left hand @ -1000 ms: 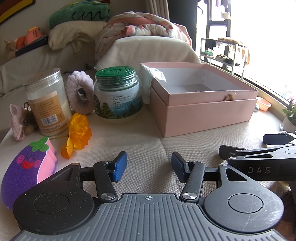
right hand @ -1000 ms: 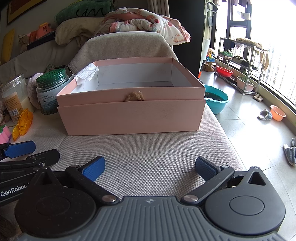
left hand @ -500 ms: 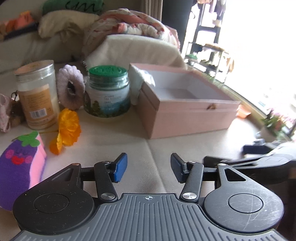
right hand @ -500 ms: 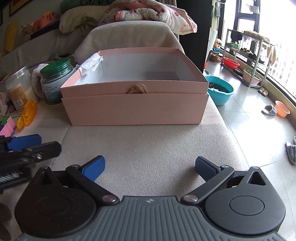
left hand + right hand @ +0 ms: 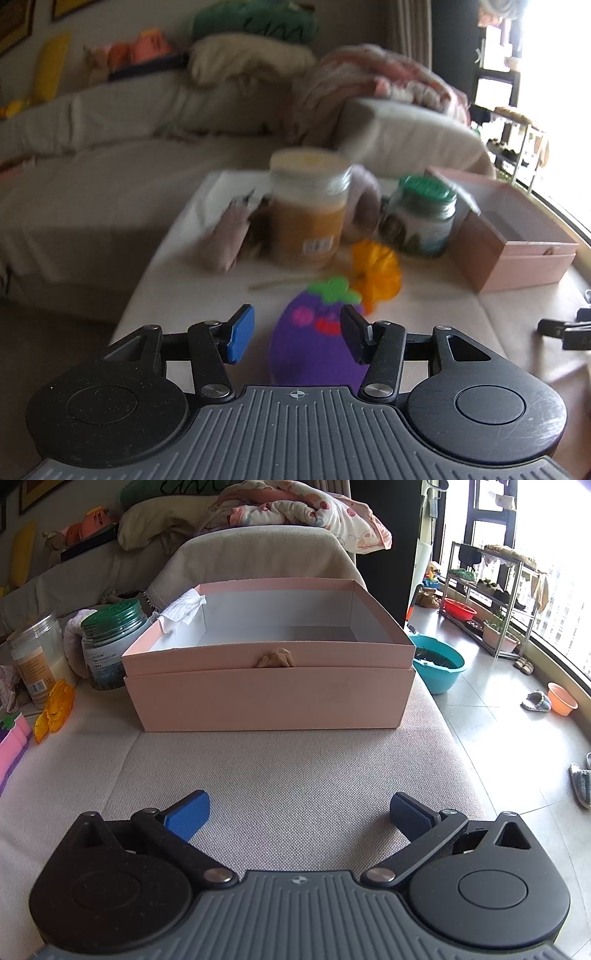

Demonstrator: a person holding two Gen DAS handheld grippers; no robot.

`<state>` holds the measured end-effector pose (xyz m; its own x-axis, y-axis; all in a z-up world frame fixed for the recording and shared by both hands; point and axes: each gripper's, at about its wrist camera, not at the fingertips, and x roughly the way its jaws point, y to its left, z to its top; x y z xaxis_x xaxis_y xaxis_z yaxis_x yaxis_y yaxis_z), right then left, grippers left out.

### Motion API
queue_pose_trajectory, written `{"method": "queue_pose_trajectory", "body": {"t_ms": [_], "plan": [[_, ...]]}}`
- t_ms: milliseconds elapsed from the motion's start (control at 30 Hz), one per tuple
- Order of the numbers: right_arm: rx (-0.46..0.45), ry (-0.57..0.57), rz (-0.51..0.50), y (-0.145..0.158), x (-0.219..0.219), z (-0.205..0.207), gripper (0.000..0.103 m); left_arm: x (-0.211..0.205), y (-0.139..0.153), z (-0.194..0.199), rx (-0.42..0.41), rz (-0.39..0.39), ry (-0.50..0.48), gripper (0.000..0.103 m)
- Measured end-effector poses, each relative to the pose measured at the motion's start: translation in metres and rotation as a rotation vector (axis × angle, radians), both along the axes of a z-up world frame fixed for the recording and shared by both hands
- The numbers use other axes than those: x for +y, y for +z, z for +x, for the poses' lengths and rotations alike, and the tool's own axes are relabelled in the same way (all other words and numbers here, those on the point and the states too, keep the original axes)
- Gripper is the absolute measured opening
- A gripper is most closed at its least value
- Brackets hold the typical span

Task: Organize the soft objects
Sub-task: 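Grasp the purple eggplant sponge with the left tool, then grasp the orange flower with the right tool while the left tool lifts the eggplant sponge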

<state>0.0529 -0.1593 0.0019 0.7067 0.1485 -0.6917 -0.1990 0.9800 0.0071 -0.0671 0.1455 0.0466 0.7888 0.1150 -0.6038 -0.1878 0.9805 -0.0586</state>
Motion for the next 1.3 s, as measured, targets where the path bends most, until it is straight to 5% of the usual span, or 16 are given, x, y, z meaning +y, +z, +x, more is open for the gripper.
{"method": "queue_pose_trajectory", "body": {"t_ms": [167, 300, 400, 533, 933, 1067, 1300], "plan": [[0.0, -0.001, 0.0, 0.0, 0.0, 0.0, 0.103, -0.001, -0.005, 0.004, -0.004, -0.066, -0.031, 0.057], [0.0, 0.0, 0.0, 0.0, 0.0, 0.0, 0.103, -0.019, -0.007, 0.003, 0.003, 0.031, -0.097, 0.059], [0.0, -0.001, 0.0, 0.0, 0.0, 0.0, 0.103, -0.032, -0.01, 0.001, 0.008, 0.096, -0.145, 0.072], [0.0, 0.0, 0.0, 0.0, 0.0, 0.0, 0.103, -0.035, -0.017, 0.006, 0.035, 0.129, -0.13, 0.073], [0.009, 0.015, -0.004, 0.001, -0.001, 0.001, 0.103, -0.023, -0.018, 0.007, 0.037, 0.028, -0.116, 0.074], [0.029, 0.065, -0.028, 0.008, 0.007, 0.003, 0.101, -0.012, -0.013, 0.002, 0.037, -0.069, -0.1, 0.074], [-0.221, 0.316, -0.064, 0.068, 0.065, -0.026, 0.098, 0.018, 0.006, -0.018, -0.072, -0.194, -0.038, 0.074]]}}
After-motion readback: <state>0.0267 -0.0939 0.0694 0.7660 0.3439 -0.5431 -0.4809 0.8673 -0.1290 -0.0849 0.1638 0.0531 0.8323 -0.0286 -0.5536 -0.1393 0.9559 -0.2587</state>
